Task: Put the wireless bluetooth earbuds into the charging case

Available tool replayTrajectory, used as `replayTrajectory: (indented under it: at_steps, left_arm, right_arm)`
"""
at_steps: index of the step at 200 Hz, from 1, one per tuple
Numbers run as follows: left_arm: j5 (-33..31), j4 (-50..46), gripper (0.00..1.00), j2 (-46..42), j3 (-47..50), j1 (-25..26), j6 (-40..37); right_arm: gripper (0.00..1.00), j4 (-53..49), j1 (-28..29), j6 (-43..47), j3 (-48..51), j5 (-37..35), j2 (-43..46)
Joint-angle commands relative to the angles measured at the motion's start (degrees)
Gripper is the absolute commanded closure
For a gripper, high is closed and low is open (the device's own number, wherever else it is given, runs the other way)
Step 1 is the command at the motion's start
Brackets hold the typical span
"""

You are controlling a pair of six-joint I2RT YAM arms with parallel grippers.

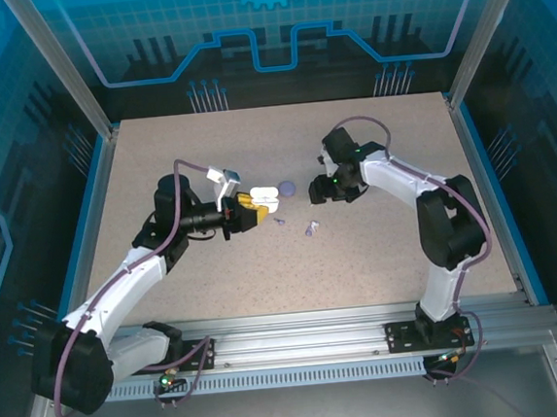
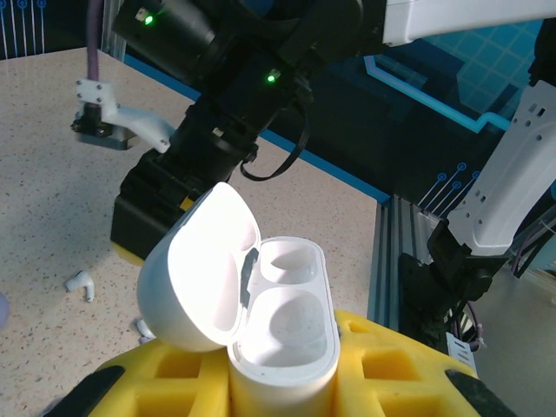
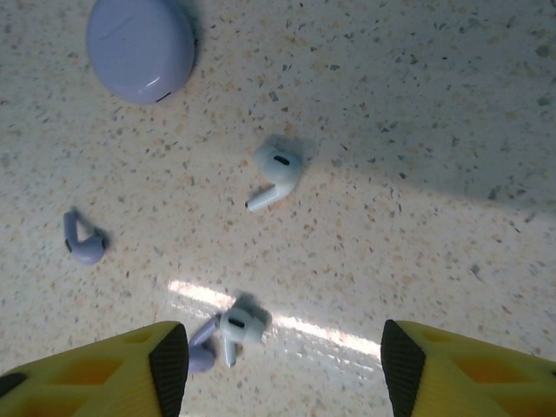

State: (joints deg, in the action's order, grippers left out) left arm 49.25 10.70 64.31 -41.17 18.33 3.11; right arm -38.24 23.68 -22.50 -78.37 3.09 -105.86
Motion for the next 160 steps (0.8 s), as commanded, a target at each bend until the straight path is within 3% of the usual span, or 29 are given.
replayTrajectory:
  at_steps: [1, 160]
  left_arm:
    - [0.31, 1.44, 0.92, -1.28, 0.43, -0.21, 0.01]
    - [1.59, -1.21, 0.92, -0.89, -1.19, -0.22, -2.50]
  right_arm:
    - [0.39, 0.46, 1.02, -3.60, -3.38, -2.52, -2.41]
    - [0.52, -3.68, 2.77, -7.47, -13.53, -3.21, -14.77]
